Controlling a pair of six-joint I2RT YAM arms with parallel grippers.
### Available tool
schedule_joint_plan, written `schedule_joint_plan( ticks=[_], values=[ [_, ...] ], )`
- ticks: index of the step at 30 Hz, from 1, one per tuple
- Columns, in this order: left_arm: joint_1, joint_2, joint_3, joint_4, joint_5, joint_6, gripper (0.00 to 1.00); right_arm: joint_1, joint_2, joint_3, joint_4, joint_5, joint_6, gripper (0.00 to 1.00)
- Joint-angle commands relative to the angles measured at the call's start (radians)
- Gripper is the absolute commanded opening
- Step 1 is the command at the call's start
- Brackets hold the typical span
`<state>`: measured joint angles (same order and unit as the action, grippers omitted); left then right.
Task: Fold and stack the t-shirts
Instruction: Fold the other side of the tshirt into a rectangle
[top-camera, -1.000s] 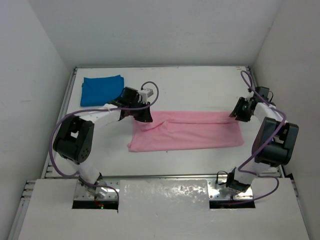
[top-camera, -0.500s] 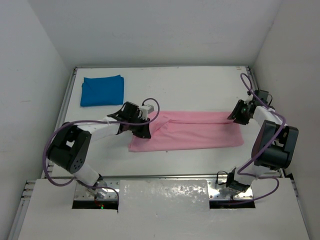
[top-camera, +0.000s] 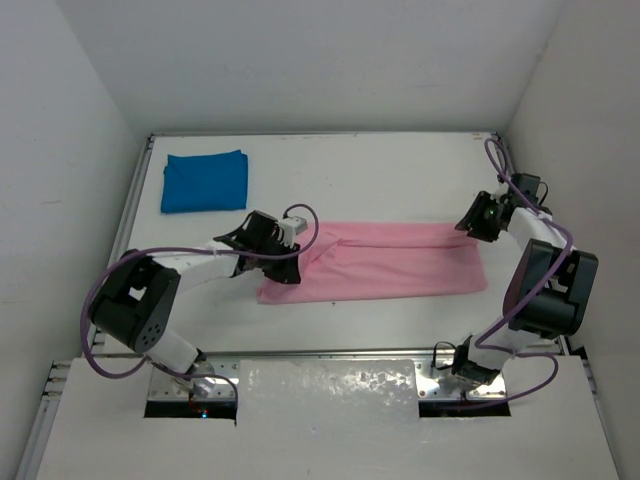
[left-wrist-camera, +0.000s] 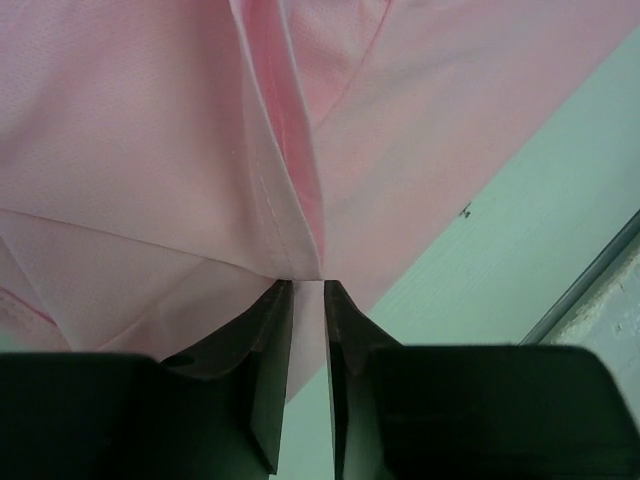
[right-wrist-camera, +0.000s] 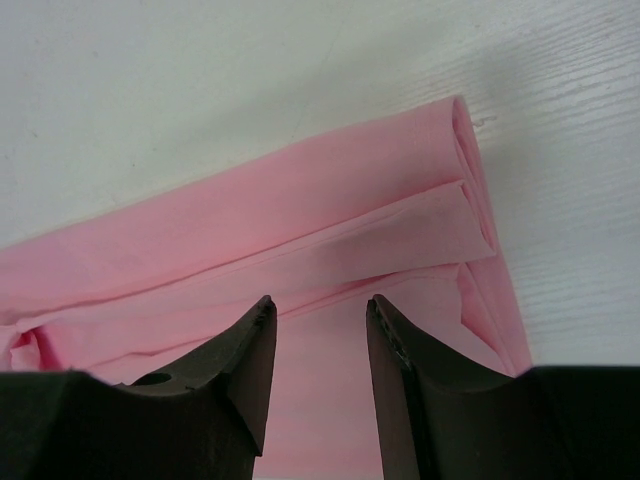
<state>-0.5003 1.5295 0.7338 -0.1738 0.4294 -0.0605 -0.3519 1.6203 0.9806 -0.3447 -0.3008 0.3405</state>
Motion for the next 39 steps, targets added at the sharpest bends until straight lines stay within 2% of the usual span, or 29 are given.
schedule_joint_plan(
  ticks=[1, 4, 8, 12, 16, 20, 23, 39],
  values=[
    [-0.011, -0.038, 0.025, 0.016, -0.040, -0.005, 0.18, -0.004, -0.011, 0.015, 0.023, -0.035, 0.003, 0.41],
    [-0.009, -0.097, 0.117, -0.029, -0.151, -0.030, 0.21, -0.002, -0.017, 0.010, 0.019, -0.037, -0.006, 0.41],
    [-0.009, -0.111, 0.332, -0.096, -0.328, -0.070, 0.29, -0.002, -0.019, 0.010, 0.003, -0.029, -0.015, 0.41],
    [0.009, 0.004, 0.463, -0.150, -0.425, -0.119, 0.30, -0.002, -0.020, 0.010, 0.006, -0.032, -0.011, 0.41],
    [0.060, 0.196, 0.570, -0.193, -0.379, -0.128, 0.28, -0.004, -0.025, 0.009, 0.000, -0.034, -0.011, 0.41],
    [0.069, 0.410, 0.743, -0.283, -0.201, -0.069, 0.30, -0.004, -0.040, -0.008, 0.003, -0.032, -0.012, 0.41],
    [0.069, 0.496, 0.815, -0.343, -0.156, -0.036, 0.31, -0.004, -0.048, -0.017, 0.007, -0.032, -0.014, 0.41],
    [0.068, 0.544, 0.771, -0.300, -0.050, -0.004, 0.27, -0.002, -0.048, -0.023, 0.010, -0.018, -0.024, 0.41]
  ],
)
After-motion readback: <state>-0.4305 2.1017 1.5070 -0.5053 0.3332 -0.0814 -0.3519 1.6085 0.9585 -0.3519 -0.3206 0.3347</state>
